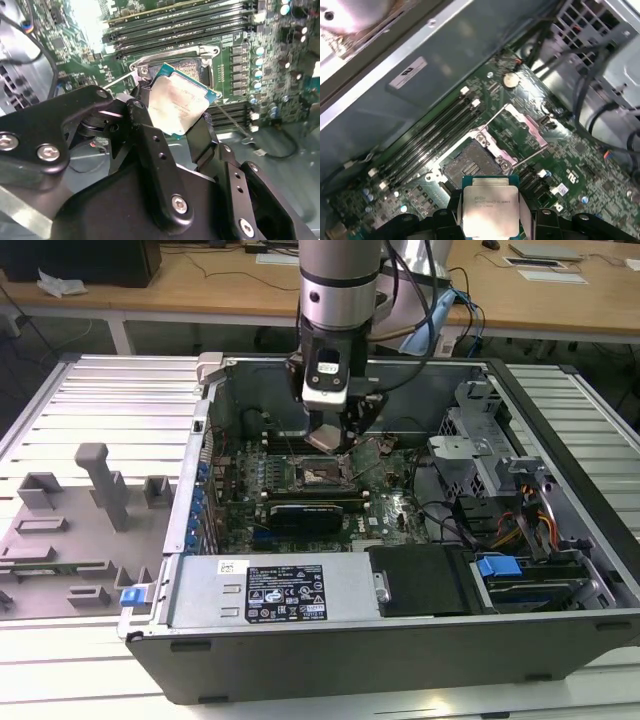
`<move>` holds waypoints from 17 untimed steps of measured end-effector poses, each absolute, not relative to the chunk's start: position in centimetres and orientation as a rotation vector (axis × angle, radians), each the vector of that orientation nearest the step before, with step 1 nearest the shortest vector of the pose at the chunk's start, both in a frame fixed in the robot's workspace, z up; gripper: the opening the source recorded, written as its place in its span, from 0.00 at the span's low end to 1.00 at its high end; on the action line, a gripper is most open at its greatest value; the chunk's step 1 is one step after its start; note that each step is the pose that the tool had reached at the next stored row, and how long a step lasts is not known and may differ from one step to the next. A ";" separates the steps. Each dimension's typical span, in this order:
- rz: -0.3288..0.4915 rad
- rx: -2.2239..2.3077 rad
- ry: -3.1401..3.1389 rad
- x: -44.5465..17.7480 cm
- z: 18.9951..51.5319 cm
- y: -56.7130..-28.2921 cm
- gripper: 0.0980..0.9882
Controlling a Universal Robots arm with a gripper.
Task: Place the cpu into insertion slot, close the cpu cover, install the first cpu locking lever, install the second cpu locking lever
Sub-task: 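Place the cpu into insertion slot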
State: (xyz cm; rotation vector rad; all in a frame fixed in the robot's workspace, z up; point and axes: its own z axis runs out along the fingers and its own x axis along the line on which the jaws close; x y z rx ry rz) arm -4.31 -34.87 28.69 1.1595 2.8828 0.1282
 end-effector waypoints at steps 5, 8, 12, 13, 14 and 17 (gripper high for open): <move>0.125 1.331 2.802 -4.3 28.6 -34.9 0.50; 0.122 1.445 2.742 -4.3 28.6 -34.9 0.50; 0.120 1.550 2.680 -4.3 28.5 -34.9 0.50; 0.119 1.579 2.662 -4.3 28.5 -34.9 0.50; 0.118 1.601 2.649 -4.3 28.5 -34.9 0.50; 0.114 1.728 2.563 -4.3 28.4 -34.9 0.50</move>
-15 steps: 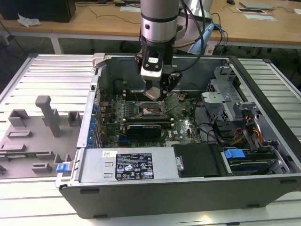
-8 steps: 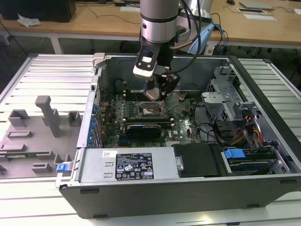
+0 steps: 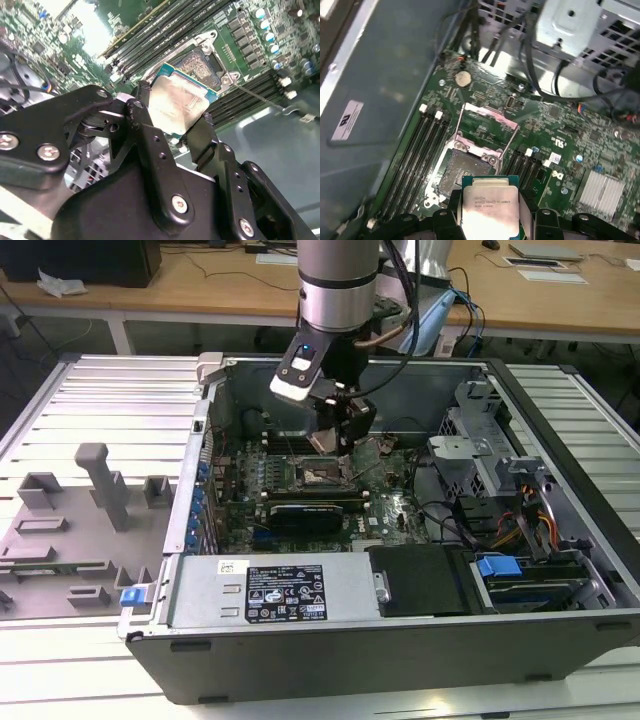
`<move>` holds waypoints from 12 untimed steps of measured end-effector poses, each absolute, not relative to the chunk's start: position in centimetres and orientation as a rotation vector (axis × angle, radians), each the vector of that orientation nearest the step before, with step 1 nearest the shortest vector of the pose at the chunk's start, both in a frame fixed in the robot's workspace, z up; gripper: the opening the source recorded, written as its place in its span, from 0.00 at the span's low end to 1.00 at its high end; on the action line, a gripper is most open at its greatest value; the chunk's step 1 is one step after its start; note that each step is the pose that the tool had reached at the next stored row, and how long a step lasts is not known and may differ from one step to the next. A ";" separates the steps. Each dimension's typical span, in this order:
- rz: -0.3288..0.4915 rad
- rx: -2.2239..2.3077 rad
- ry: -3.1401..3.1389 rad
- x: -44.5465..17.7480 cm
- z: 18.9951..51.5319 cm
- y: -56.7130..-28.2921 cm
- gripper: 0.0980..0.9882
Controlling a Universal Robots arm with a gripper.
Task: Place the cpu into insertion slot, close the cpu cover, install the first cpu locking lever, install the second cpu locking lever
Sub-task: 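Place the cpu into insertion slot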
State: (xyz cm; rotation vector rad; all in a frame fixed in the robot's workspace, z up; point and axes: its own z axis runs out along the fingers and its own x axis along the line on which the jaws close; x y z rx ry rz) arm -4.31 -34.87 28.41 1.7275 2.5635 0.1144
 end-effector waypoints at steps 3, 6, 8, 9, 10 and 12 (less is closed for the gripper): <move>0.111 1.826 2.491 -4.3 28.4 -34.9 0.50; 0.109 1.894 2.437 -4.3 28.3 -34.9 0.50; 0.107 1.938 2.401 -4.3 28.3 -34.9 0.50; 0.107 1.961 2.381 -4.3 28.3 -34.9 0.50; 0.106 1.981 2.364 -4.3 28.2 -34.9 0.50; 0.103 2.061 2.291 -4.3 28.1 -34.9 0.50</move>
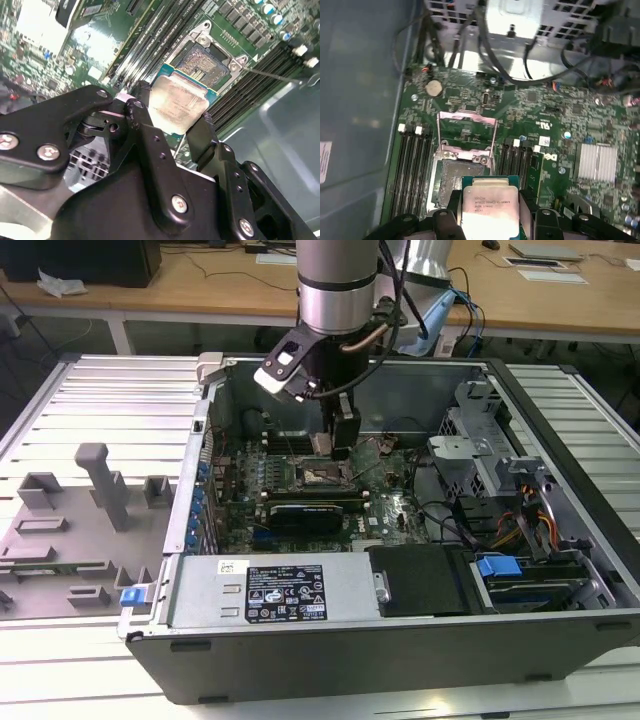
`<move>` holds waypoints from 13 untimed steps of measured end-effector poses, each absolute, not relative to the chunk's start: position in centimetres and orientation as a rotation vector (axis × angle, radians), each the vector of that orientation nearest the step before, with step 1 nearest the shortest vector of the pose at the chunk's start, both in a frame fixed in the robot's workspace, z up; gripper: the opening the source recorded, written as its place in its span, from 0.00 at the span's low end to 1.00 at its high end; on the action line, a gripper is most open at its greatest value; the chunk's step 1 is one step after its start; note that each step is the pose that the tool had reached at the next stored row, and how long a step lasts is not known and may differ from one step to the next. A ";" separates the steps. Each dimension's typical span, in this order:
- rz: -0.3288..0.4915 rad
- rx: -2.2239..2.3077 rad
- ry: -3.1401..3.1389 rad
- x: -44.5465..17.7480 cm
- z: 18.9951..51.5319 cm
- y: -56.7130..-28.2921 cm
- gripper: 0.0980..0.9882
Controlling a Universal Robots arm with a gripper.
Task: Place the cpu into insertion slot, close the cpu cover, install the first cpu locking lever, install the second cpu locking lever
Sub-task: 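Place the cpu into insertion slot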
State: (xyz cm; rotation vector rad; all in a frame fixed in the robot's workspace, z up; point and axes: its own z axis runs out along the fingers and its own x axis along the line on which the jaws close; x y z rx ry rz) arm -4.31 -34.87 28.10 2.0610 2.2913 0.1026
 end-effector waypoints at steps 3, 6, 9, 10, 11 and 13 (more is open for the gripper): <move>0.100 2.122 2.232 -4.3 27.8 -34.9 0.50; 0.100 2.150 2.203 -4.3 27.6 -34.9 0.50; 0.101 2.164 2.186 -4.4 27.1 -34.9 0.50; 0.101 2.166 2.185 -4.4 27.0 -34.8 0.50; 0.101 2.166 2.185 -4.4 26.8 -34.7 0.50; 0.102 2.165 2.185 -4.4 26.5 -34.6 0.50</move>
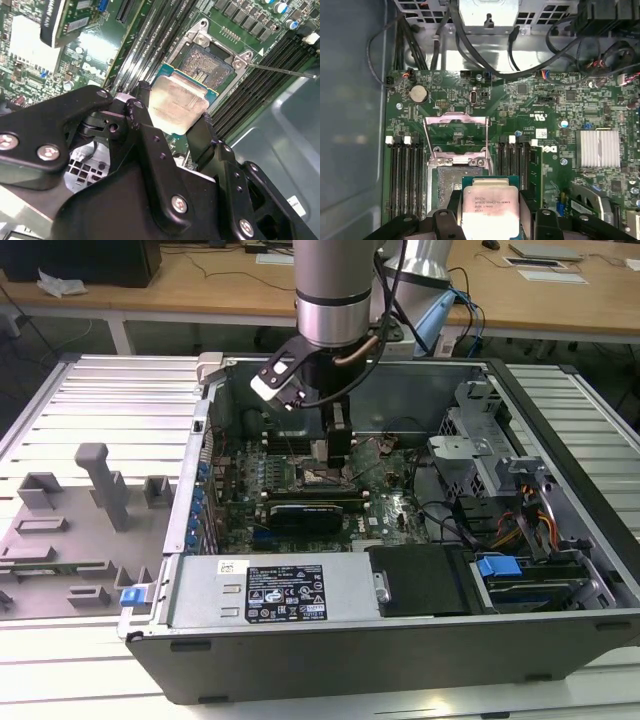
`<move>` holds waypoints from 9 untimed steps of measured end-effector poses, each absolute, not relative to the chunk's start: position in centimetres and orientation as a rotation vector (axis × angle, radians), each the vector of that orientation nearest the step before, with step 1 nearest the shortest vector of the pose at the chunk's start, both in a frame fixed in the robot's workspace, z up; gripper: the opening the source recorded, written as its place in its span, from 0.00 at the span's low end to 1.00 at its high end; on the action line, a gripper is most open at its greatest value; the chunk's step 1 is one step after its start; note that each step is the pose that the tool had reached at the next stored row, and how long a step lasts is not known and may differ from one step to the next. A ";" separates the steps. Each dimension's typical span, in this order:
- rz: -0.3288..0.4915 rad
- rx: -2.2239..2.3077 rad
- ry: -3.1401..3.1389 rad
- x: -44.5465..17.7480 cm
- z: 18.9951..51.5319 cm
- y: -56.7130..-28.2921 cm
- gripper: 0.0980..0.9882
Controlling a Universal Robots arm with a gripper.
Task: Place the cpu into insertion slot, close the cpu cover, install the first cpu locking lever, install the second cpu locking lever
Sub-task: 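Place the cpu into insertion slot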
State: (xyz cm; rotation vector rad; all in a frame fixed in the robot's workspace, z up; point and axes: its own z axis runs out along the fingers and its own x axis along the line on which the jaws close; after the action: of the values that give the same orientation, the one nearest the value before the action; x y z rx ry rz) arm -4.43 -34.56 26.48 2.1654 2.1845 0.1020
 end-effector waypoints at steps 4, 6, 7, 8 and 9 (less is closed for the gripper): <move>0.103 2.165 2.184 -4.4 25.9 -34.1 0.50; 0.103 2.165 2.184 -4.4 25.6 -33.8 0.50; 0.103 2.165 2.184 -4.4 25.3 -33.4 0.50; 0.103 2.165 2.184 -4.4 25.1 -33.1 0.50; 0.103 2.165 2.184 -4.4 24.8 -32.8 0.50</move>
State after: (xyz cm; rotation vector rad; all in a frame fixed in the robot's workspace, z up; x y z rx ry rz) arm -4.43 -32.84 24.84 2.1648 2.1840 0.1035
